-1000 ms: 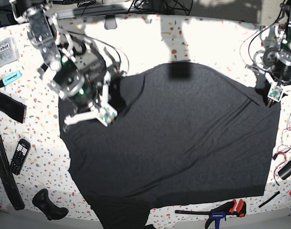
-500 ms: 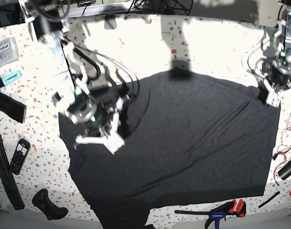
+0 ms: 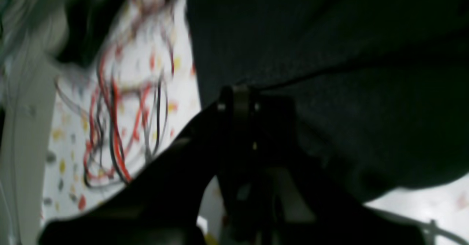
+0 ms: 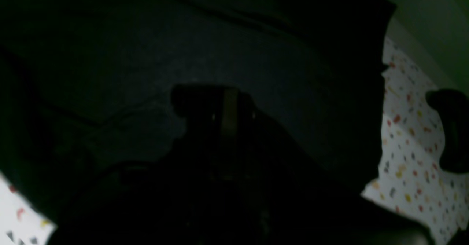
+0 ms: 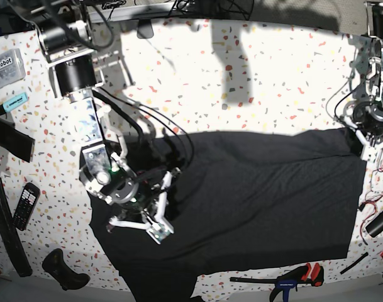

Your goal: Fold the T-shirt properly

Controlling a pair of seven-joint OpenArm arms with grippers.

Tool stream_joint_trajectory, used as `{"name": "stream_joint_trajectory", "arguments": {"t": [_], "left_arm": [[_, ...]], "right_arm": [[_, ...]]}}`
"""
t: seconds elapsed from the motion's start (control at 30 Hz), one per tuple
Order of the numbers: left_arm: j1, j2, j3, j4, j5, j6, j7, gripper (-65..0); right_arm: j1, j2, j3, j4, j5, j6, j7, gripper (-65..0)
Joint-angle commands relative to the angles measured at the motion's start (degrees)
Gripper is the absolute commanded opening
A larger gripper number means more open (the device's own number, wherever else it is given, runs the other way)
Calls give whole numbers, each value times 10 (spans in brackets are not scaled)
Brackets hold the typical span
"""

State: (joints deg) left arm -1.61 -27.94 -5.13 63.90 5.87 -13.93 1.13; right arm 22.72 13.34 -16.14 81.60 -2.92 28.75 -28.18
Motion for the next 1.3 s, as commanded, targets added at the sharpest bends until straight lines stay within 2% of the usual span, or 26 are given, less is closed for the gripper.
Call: {"name": "stream_joint_trajectory", "arguments": {"t": [0.0,0.1,0.6,0.7,0.8,0.87,0.97,1.13,1.27], "left_arm": [[-16,-13,-4,5,-4,1,-30,-650],[-16,-13,-4,5,-4,-3,-55,-650],[-17,-13,-4,5,-4,-9,-54,-650],[-17,-13,-4,5,-4,-9,-55,-650],[-17,-14,-4,5,-4,-12,-55,-650],[-19,-15,-4,5,-3,-24,-55,-650],[-24,-16,-4,5,-3,-42,-55,-650],[-25,-16,-4,5,-3,-44,-55,-650],[-24,-16,-4,5,-3,-44,-54,-650]], "right_arm": [[19,-2,3,9,2,0,12,-650],[24,-5,3,9,2,0,13,-650],[62,-5,3,-1,1,0,14,-650],[66,-5,3,-38,-1,0,30,-650],[77,-5,3,-86,-16,-1,69,-650],[90,-6,3,-111,-15,-1,85,-650],[112,-16,4,-141,-15,0,89,-650],[147,-43,4,-207,-19,0,127,-650],[173,-70,4,-259,-71,-1,145,-650]]}}
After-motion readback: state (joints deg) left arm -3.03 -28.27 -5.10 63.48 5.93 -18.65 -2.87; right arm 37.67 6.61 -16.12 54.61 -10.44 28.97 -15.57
